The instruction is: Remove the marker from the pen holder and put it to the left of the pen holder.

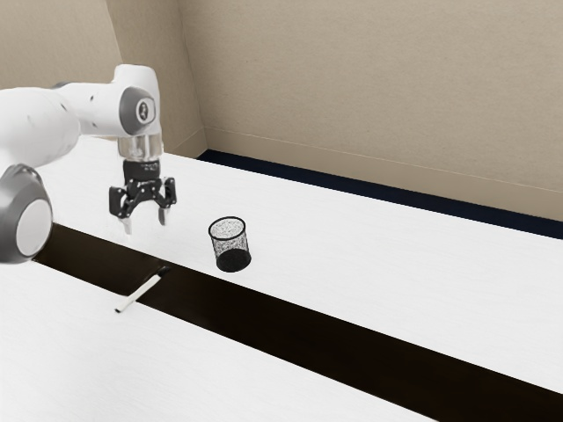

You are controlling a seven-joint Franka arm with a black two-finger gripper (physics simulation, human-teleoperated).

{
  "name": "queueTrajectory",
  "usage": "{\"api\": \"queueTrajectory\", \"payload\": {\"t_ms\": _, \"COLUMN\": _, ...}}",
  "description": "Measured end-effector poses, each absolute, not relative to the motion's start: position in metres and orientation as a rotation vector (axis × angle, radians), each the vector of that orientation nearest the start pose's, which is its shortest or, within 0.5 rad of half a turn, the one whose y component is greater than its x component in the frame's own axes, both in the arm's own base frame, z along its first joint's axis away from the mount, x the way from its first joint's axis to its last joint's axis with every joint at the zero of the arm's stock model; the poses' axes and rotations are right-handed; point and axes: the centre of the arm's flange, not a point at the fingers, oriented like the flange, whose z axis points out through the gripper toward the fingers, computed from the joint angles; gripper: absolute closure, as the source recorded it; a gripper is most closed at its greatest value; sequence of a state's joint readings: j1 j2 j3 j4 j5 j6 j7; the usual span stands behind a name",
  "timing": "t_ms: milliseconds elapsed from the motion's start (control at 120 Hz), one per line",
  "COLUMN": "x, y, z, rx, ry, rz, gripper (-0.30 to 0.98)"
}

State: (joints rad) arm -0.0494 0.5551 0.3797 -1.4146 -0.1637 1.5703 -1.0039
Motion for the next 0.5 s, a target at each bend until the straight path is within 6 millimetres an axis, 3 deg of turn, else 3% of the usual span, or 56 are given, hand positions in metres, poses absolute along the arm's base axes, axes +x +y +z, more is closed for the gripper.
{"api": "queueTrajectory", "payload": {"t_ms": 125, "x": 0.643, "y": 0.136, "z": 0.48, "rx": -2.532, "ry": -1.86, "rz": 0.21, "gripper": 0.03}}
{"api": "queueTrajectory", "payload": {"t_ms": 250, "x": 0.63, "y": 0.136, "z": 0.543, "rx": -2.69, "ry": -1.762, "rz": 0.024, "gripper": 0.02}}
{"api": "queueTrajectory", "payload": {"t_ms": 350, "x": 0.613, "y": 0.144, "z": 0.568, "rx": -2.777, "ry": -1.669, "rz": -0.004, "gripper": 0.01}}
{"api": "queueTrajectory", "payload": {"t_ms": 500, "x": 0.607, "y": 0.144, "z": 0.573, "rx": -2.866, "ry": -1.431, "rz": -0.004, "gripper": 0.01}}
